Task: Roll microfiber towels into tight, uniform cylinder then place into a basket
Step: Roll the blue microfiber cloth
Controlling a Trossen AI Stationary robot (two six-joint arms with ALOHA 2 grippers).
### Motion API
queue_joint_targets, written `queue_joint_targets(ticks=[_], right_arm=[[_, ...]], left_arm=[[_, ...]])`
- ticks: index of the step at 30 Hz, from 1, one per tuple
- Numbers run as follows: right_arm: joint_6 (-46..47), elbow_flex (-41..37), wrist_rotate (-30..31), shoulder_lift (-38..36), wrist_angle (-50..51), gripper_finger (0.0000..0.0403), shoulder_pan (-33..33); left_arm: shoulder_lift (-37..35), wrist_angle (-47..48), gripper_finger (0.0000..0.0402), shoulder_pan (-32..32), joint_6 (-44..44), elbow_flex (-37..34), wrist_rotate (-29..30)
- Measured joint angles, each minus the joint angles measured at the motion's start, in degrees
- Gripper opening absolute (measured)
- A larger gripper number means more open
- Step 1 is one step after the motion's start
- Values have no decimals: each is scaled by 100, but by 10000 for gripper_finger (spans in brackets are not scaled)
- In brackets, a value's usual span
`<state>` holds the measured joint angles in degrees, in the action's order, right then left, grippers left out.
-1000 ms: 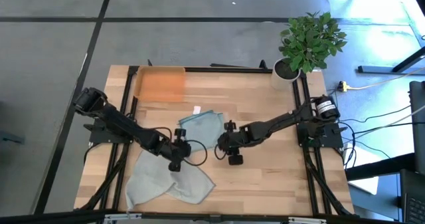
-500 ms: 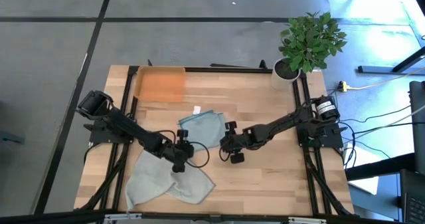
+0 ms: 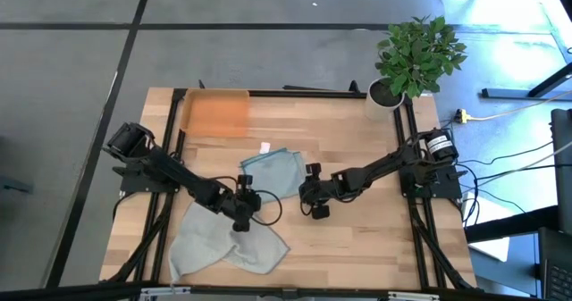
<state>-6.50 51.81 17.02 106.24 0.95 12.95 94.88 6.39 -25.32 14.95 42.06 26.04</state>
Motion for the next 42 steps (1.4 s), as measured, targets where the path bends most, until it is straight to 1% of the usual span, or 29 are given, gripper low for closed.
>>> queue_joint_targets(ticks=[9, 15, 18, 22, 28, 34, 38, 42], right_arm=[[0, 0, -11, 0, -5, 166, -4], [0, 0, -11, 7, -39, 166, -4], [0, 0, -11, 7, -39, 166, -4], [17, 0, -11, 9, -39, 166, -7], [133, 0, -11, 11, -33, 166, -9], [194, 0, -4, 11, -28, 166, -9], [369, 0, 133, 17, -15, 164, -2], [366, 3, 212, 20, 27, 147, -2]], left_arm=[[98, 3, 86, 0, 119, 21, 29], [98, 0, 110, 61, 138, 55, 52], [98, 64, 119, 125, 337, 55, 42], [98, 76, 121, 170, 593, 55, 40], [277, 23, 122, 160, 609, 66, -107], [501, 0, 122, 157, 615, 87, -113], [519, -2, 108, 157, 573, 85, -146], [529, -9, 70, 157, 569, 83, -210]])
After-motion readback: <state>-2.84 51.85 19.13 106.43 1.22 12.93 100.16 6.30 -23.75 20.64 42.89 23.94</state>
